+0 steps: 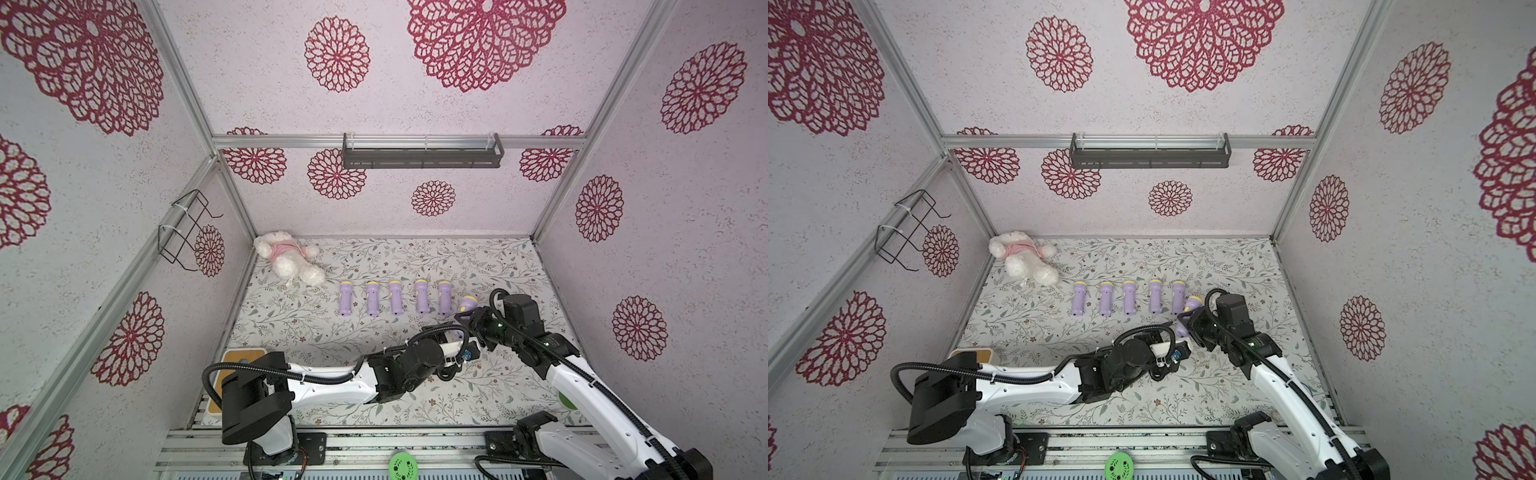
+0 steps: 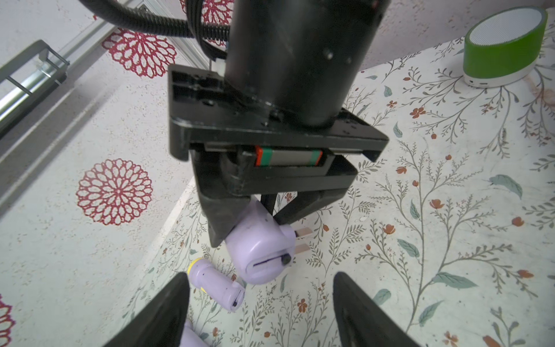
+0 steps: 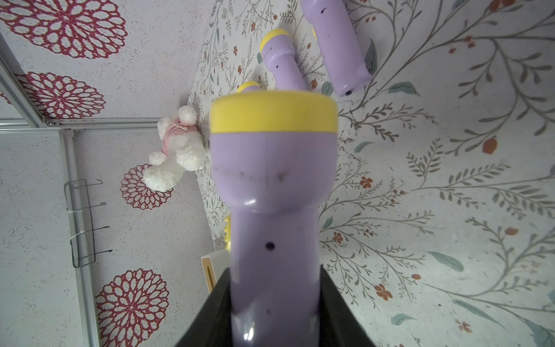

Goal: Close the plug at the bottom of the flashlight
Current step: Close the plug of the flashlight.

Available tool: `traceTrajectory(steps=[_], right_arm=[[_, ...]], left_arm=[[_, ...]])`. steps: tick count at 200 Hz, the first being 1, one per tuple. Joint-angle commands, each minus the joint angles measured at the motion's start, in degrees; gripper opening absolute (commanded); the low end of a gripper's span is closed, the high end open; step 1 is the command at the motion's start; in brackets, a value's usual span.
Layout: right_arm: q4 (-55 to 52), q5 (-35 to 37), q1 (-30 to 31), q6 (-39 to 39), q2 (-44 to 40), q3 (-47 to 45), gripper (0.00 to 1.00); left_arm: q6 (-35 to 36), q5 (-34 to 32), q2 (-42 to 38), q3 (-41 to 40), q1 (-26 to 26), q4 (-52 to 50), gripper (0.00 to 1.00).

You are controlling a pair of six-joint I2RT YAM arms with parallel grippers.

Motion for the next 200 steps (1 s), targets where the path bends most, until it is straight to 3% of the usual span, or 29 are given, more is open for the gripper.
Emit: traceTrajectory(steps=[1,96,200], right_arm=[[2.06,-1.1,-0.3,0.62,-1.18,0.44,0.0],[2.73,-1.65,-0.31,0.69,-1.29,-0.23,0.0],[3.27,-2.09,-0.37,0.8,-1.54,-0.53,0.0]], left_arm=[[0.3,0.92,0.92,1.47,0.82,2.71,0.7],[0.39,1.0,1.79,1.21,1.15,3.2,0.56],[1.07,1.04,2.99,1.74,1.11,1.72,0.54]])
